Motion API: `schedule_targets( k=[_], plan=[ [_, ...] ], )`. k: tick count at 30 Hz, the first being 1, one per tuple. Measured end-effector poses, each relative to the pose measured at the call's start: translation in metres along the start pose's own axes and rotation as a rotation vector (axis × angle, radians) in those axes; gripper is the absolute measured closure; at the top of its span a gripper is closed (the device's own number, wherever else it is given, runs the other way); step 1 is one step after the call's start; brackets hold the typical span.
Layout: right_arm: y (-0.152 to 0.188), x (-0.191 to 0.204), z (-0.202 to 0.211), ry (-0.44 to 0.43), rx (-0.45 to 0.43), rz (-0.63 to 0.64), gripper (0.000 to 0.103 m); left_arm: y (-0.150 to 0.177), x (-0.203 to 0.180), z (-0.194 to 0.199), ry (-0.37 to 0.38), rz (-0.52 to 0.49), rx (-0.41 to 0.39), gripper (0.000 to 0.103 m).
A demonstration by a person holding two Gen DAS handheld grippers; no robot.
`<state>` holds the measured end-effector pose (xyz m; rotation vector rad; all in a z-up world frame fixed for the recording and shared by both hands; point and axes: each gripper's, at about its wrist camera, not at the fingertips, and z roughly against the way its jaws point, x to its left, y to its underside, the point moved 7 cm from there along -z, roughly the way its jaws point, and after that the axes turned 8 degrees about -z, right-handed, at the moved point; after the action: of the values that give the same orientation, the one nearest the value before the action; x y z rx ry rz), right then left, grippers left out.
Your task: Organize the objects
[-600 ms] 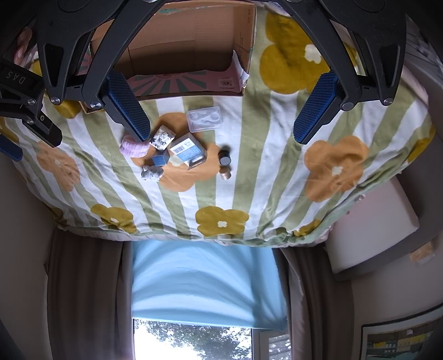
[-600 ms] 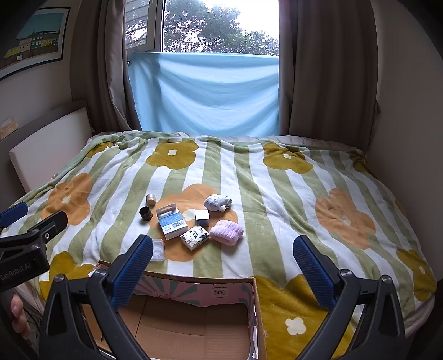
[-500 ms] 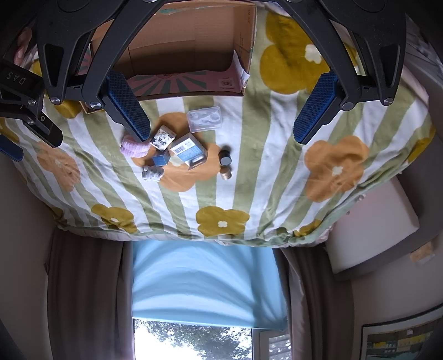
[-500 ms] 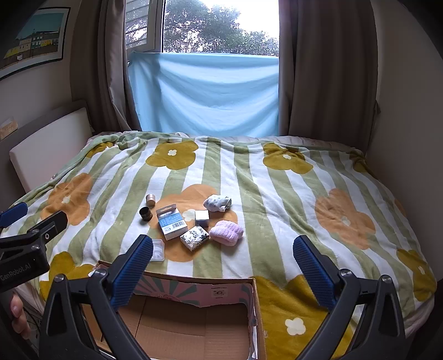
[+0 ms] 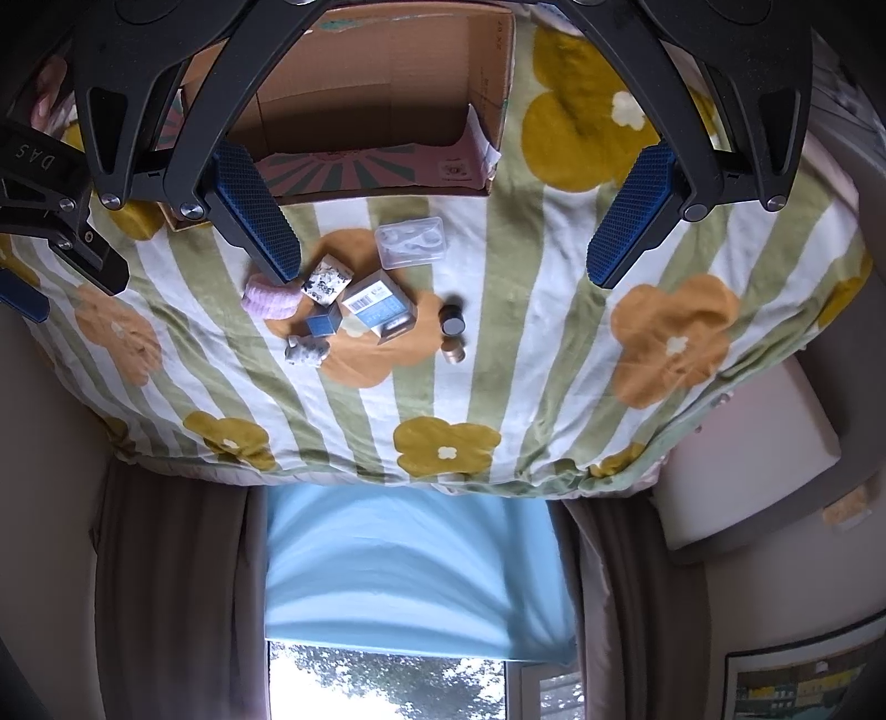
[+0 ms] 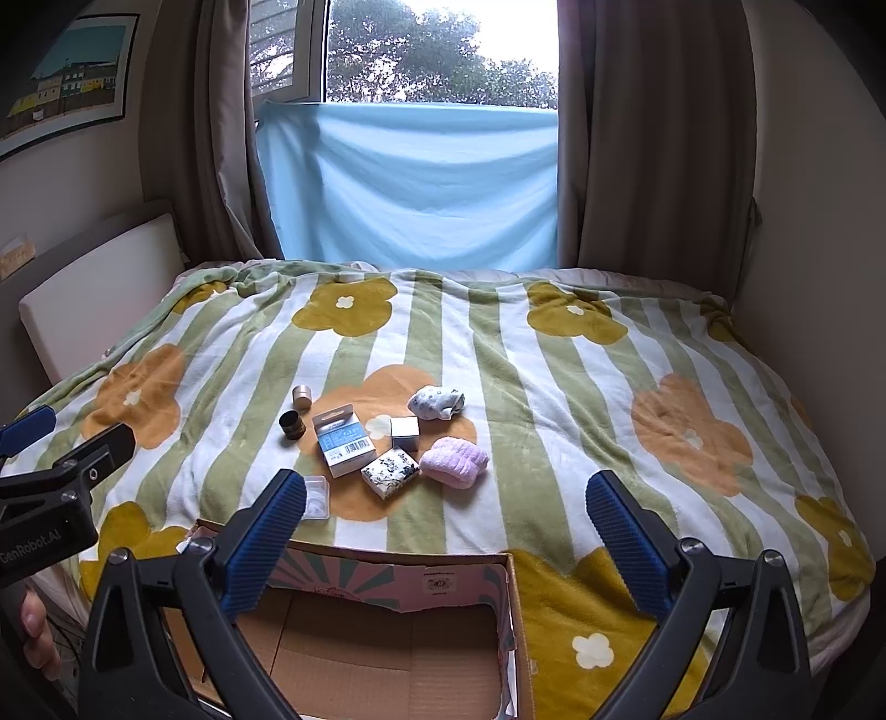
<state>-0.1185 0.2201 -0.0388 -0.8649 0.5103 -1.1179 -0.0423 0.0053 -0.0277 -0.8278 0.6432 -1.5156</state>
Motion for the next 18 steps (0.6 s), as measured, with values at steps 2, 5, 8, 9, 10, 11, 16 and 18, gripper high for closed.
schedule_targets(
  k=[2,5,8,9,10,11,16,18],
  plan=[
    [-0.0005,0.0000,0.0001,-0.001,0.001,-0.001,0.002,0.0003,0.0007,0.0003,-0.003,0.002,0.000,0.000],
    [-0.0008,-0.0001,0.0006,-0.001,-0.002,0.002,0.002,0.0004,0.0014,0.0001,-0.007,0.003,-0.001,0.000],
    [0.0002,-0.0004,0.0014,-0.004,-0.006,0.003,0.002,0.0014,0.0026,0.0000,-0.008,0.006,0.001,0.000],
    [0.0012,-0.0004,0.0016,-0.006,-0.006,0.002,0.002,0.0011,0.0021,0.0001,-0.011,0.006,0.000,0.000],
    [0.0026,0.0003,0.0015,-0.007,-0.007,0.001,0.002,0.0010,0.0021,0.0000,-0.013,0.008,0.000,0.000],
    [0.0033,0.0000,0.0024,-0.008,-0.009,-0.001,0.002,0.0013,0.0025,0.0000,-0.012,0.009,0.001,0.000],
    [0.0005,0.0002,0.0021,-0.006,-0.011,-0.008,0.002,0.0018,0.0039,0.0005,-0.015,0.011,0.003,0.000],
    [-0.0003,-0.0008,0.0025,-0.003,-0.012,-0.014,0.002,0.0018,0.0044,0.0013,-0.018,0.009,0.004,0.000]
  ],
)
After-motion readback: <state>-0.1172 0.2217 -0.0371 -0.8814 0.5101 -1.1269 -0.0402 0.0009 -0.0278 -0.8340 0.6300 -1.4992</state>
